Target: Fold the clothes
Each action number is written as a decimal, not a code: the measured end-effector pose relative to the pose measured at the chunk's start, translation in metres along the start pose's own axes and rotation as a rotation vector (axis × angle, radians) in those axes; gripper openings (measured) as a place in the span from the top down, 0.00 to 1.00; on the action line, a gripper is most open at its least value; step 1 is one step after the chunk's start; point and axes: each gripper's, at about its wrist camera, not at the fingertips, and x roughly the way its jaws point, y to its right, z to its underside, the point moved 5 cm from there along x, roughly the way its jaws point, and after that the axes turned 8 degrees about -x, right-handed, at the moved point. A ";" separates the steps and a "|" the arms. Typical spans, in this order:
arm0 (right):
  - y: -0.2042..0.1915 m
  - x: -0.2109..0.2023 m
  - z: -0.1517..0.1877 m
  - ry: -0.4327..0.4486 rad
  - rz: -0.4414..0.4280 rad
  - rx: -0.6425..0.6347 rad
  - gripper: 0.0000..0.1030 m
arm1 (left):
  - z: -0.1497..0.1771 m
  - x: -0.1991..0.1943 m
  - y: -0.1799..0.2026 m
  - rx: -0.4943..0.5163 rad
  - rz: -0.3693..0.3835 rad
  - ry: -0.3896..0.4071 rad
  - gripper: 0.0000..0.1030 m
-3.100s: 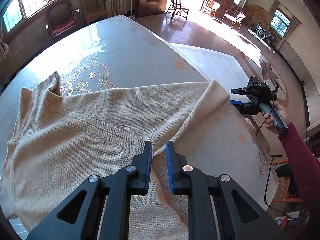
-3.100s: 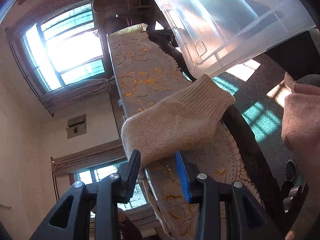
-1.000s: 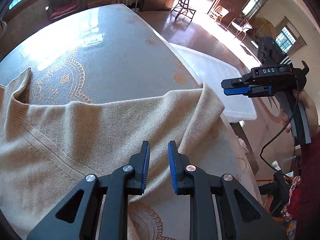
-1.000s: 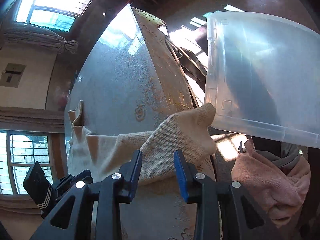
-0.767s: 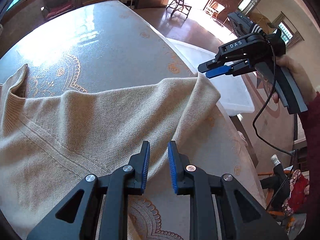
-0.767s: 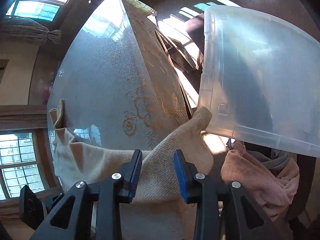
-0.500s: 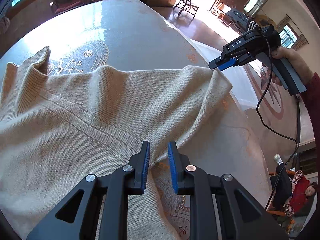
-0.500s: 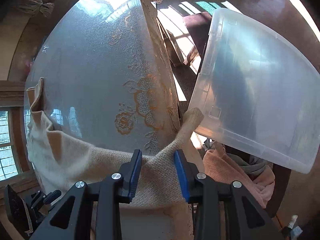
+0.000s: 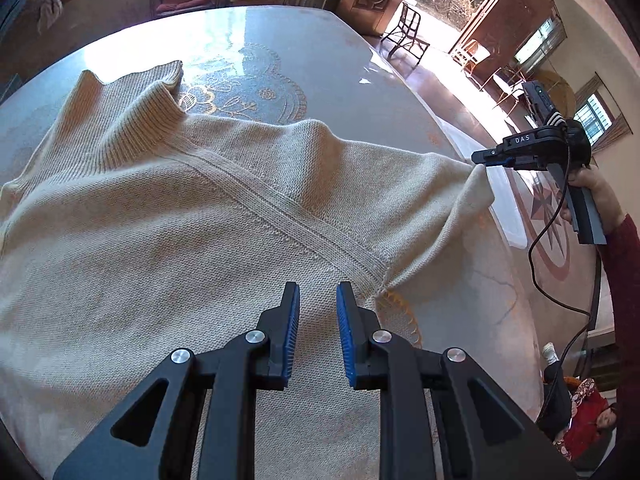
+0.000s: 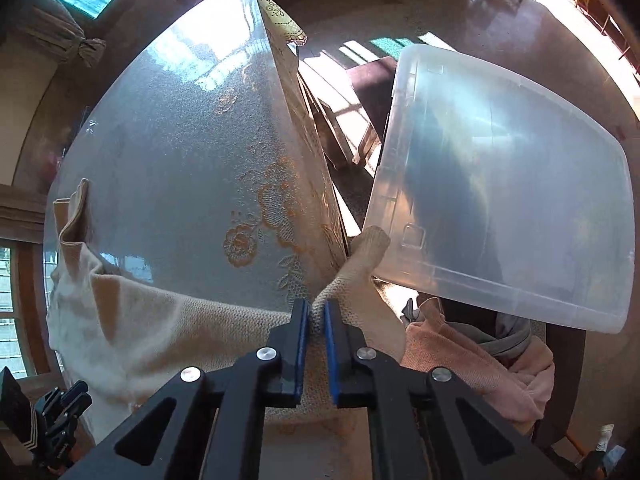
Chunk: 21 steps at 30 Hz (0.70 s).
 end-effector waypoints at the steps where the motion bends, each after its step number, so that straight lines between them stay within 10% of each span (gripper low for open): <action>1: 0.002 -0.005 0.003 0.024 -0.012 0.005 0.93 | 0.001 -0.002 -0.002 -0.001 -0.003 0.004 0.81; 9: 0.023 -0.070 0.072 0.259 -0.051 0.041 0.94 | 0.025 -0.022 -0.010 0.024 -0.005 0.056 0.81; 12: 0.017 -0.090 0.092 0.369 -0.088 -0.023 0.78 | 0.034 -0.027 -0.014 0.023 -0.013 0.054 0.80; 16: -0.033 -0.132 0.091 0.534 0.078 -0.286 0.65 | 0.037 -0.035 -0.020 0.006 -0.008 0.062 0.81; 21: -0.061 -0.115 0.055 0.559 -0.020 -0.301 0.64 | 0.040 -0.048 -0.023 -0.015 0.017 0.098 0.80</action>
